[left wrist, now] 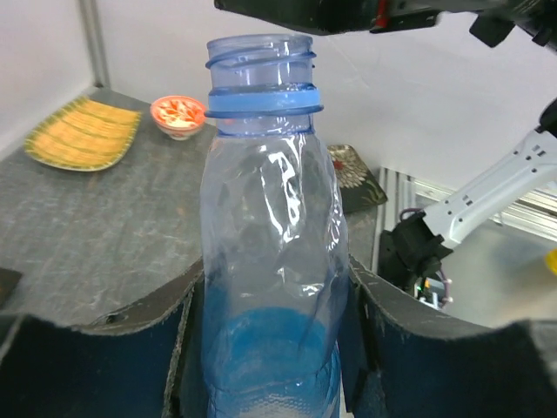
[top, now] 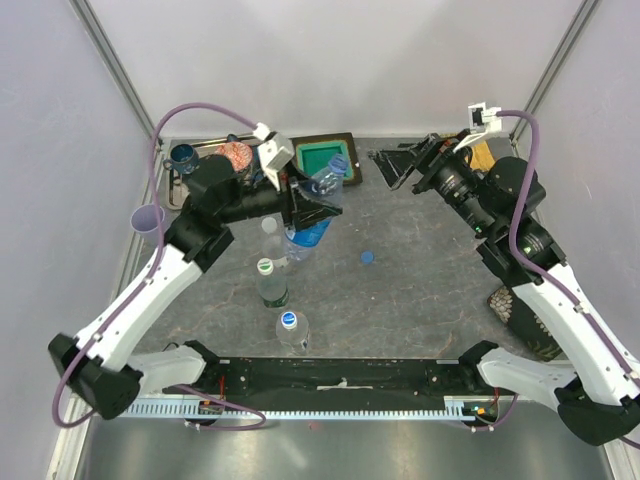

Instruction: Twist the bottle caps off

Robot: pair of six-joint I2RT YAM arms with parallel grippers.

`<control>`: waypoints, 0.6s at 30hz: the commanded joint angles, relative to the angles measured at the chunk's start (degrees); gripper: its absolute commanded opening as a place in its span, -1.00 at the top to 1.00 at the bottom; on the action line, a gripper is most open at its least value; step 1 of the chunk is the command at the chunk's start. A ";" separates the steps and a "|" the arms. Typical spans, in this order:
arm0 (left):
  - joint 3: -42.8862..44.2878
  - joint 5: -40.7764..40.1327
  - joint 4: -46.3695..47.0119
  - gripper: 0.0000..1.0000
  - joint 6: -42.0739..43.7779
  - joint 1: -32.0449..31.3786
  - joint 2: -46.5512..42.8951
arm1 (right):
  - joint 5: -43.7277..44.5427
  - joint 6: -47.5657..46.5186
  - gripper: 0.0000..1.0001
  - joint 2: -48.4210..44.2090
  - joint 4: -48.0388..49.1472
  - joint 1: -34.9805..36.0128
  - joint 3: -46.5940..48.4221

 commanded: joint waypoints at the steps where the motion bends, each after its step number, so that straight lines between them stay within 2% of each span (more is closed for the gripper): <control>1: 7.13 7.91 -3.85 0.33 3.32 -1.50 5.31 | -17.45 1.62 -0.92 2.18 1.14 0.34 1.29; 11: 11.00 3.79 -6.23 0.32 6.32 -6.69 11.29 | -17.72 -0.48 -0.89 2.96 -0.87 0.42 1.20; 14: 11.09 3.09 -6.23 0.32 6.67 -7.13 11.47 | -17.80 -0.84 -0.75 2.79 -0.96 0.34 0.59; 18: 11.01 1.94 -6.23 0.32 7.11 -7.13 11.20 | -17.80 -0.66 -0.45 2.61 -1.31 0.42 -0.20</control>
